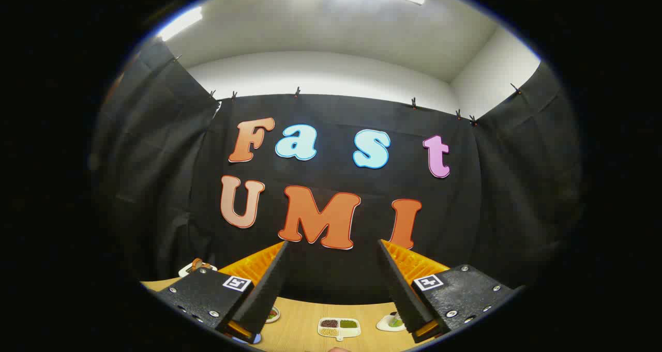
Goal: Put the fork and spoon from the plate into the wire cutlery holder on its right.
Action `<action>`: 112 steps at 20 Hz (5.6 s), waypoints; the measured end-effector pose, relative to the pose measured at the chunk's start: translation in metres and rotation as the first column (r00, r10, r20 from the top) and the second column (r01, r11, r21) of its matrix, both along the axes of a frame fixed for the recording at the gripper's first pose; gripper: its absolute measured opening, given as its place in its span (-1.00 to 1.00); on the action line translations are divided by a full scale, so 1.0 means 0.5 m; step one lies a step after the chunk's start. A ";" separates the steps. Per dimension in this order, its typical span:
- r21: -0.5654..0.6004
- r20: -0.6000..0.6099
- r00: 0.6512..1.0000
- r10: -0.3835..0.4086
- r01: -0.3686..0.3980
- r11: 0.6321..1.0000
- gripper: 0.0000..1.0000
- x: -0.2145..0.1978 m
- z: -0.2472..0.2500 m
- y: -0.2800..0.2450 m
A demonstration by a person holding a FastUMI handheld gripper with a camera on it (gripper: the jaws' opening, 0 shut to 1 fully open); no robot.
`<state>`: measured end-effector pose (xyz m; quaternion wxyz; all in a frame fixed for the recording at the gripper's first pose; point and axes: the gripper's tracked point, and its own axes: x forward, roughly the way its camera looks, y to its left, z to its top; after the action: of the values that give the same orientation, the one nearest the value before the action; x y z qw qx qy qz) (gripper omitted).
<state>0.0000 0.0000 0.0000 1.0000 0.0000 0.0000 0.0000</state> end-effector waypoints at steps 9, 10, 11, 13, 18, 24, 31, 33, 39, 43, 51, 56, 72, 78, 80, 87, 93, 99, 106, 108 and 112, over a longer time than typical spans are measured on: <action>0.027 -0.040 0.999 0.002 -0.001 1.000 0.96 0.036 -0.032 0.006; 0.043 -0.037 0.999 0.012 -0.011 0.999 0.96 0.040 -0.031 0.016; 0.062 -0.032 0.999 0.021 -0.019 0.998 0.96 0.041 -0.029 0.025; 0.091 -0.024 0.999 0.035 -0.033 0.995 0.97 0.047 -0.030 0.044; 0.072 -0.098 0.988 0.122 -0.115 0.991 0.96 0.058 -0.097 0.136; 0.158 -0.322 0.900 0.292 -0.253 0.954 0.95 0.040 -0.261 0.317; 0.249 -0.578 0.722 0.380 -0.287 0.925 0.93 -0.015 -0.451 0.481; 0.289 -0.613 0.694 0.377 -0.247 0.925 0.89 -0.026 -0.484 0.508; 0.246 -0.796 0.549 0.254 -0.088 0.965 0.88 -0.082 -0.648 0.511; 0.224 -0.869 0.445 0.215 -0.033 0.974 0.80 -0.116 -0.745 0.525; 0.184 -0.953 0.243 0.180 -0.006 0.983 0.65 -0.206 -0.899 0.562; 0.155 -0.980 0.121 0.157 -0.028 0.988 0.55 -0.243 -0.943 0.570; 0.143 -0.972 -0.190 0.138 -0.014 0.990 -0.70 -0.275 -0.958 0.589; 0.192 -0.959 -0.218 0.180 -0.033 0.981 -0.81 -0.276 -0.935 0.595; 0.203 -0.963 -0.193 0.190 -0.048 0.978 -0.82 -0.262 -0.908 0.575; 0.152 -0.986 -0.068 0.150 -0.026 0.988 -0.82 -0.227 -0.785 0.351; 0.074 -0.990 -0.116 0.081 0.068 0.995 -0.82 -0.300 -0.736 0.123; 0.080 -0.968 -0.232 0.094 0.073 0.994 -0.82 -0.365 -0.719 0.007; 0.134 -0.882 -0.458 0.114 -0.012 0.991 -0.82 -0.418 -0.734 -0.047; 0.141 -0.846 -0.523 0.104 -0.031 0.990 -0.82 -0.425 -0.735 -0.061; 0.135 -0.794 -0.604 0.065 -0.072 0.988 -0.82 -0.411 -0.743 -0.083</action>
<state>-0.2054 -0.0417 -0.3713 0.4450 -0.0020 0.8922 0.0769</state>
